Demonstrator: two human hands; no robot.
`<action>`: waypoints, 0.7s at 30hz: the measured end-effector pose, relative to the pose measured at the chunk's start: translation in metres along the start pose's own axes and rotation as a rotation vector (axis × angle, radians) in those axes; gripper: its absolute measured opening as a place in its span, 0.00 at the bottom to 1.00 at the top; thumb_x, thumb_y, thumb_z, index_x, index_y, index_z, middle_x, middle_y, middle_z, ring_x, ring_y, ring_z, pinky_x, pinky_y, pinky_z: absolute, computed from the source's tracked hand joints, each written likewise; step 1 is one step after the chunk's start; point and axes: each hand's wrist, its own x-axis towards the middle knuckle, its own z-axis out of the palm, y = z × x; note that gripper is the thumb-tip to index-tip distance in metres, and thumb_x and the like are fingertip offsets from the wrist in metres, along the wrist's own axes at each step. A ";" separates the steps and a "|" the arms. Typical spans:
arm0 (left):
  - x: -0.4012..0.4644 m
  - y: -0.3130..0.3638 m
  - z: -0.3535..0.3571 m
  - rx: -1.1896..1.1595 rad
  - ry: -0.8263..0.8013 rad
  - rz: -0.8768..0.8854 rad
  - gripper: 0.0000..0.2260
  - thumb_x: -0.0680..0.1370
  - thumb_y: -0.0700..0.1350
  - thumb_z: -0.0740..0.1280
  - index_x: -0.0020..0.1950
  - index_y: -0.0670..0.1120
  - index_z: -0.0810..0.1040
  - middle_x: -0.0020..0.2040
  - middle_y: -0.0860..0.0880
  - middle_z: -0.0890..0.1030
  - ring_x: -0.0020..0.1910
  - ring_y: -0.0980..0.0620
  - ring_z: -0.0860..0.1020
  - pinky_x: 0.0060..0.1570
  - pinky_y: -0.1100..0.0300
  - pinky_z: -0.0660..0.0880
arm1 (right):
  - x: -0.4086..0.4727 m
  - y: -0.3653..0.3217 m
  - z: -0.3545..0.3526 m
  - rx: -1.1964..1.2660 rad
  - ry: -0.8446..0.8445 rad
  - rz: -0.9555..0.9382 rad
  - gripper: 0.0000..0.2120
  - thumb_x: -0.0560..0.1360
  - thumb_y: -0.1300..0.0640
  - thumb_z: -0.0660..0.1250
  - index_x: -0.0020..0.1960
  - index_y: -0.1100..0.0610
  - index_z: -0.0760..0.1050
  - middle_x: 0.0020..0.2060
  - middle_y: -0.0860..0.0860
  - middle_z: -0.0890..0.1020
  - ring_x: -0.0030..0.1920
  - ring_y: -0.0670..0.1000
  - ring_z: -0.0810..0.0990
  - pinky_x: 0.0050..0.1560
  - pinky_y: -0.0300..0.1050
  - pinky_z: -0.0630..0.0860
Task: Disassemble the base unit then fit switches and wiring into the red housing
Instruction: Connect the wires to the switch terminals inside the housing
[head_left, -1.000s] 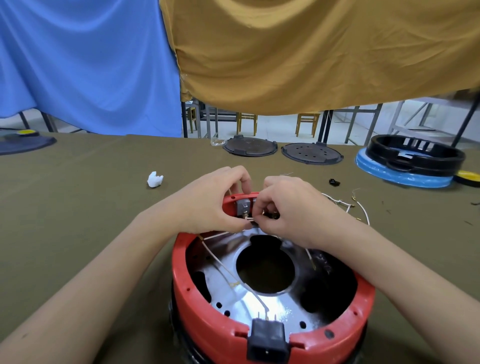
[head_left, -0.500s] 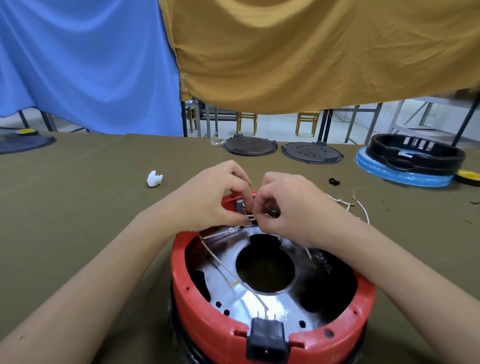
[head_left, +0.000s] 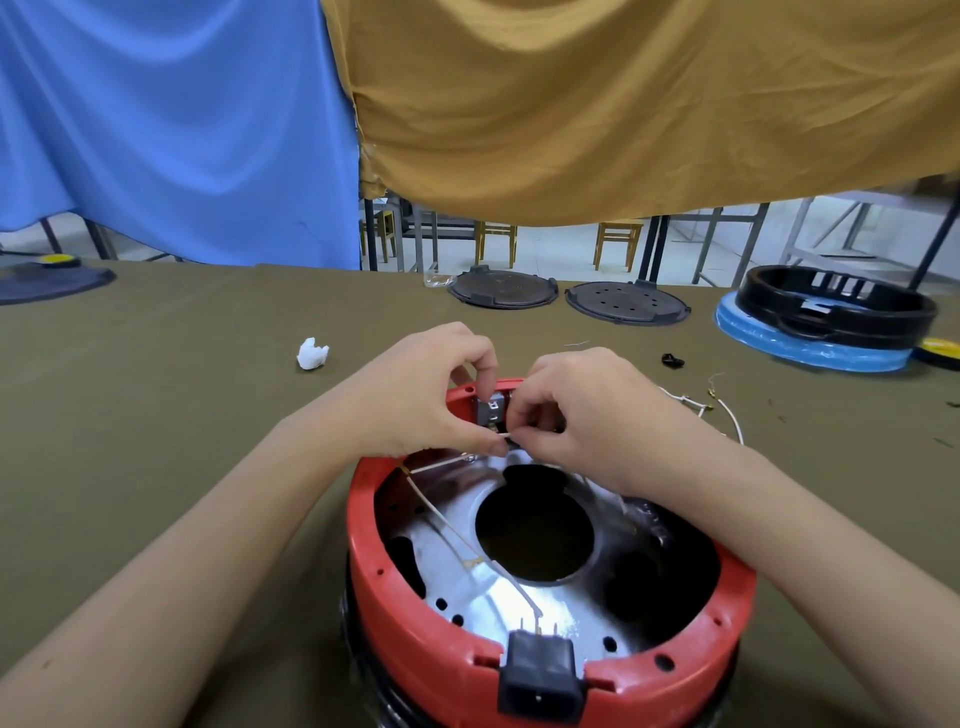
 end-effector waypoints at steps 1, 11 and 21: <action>0.000 0.000 0.000 0.004 0.002 -0.003 0.18 0.64 0.53 0.81 0.41 0.54 0.73 0.52 0.52 0.77 0.51 0.56 0.78 0.54 0.50 0.76 | 0.000 -0.001 0.000 -0.007 -0.007 0.005 0.05 0.75 0.54 0.68 0.43 0.49 0.83 0.40 0.45 0.81 0.41 0.47 0.77 0.43 0.41 0.72; 0.000 -0.003 0.002 -0.015 0.039 -0.040 0.24 0.62 0.56 0.82 0.45 0.54 0.69 0.45 0.53 0.82 0.44 0.53 0.81 0.46 0.49 0.79 | 0.000 -0.006 -0.005 0.044 -0.009 0.057 0.05 0.73 0.56 0.69 0.41 0.50 0.83 0.41 0.46 0.83 0.42 0.48 0.80 0.49 0.47 0.78; 0.001 -0.004 0.004 -0.003 0.053 -0.036 0.23 0.64 0.53 0.82 0.44 0.54 0.69 0.43 0.52 0.83 0.42 0.53 0.81 0.44 0.51 0.79 | -0.001 -0.004 -0.002 0.058 0.000 0.058 0.05 0.75 0.57 0.70 0.42 0.53 0.85 0.45 0.46 0.77 0.43 0.48 0.78 0.50 0.49 0.77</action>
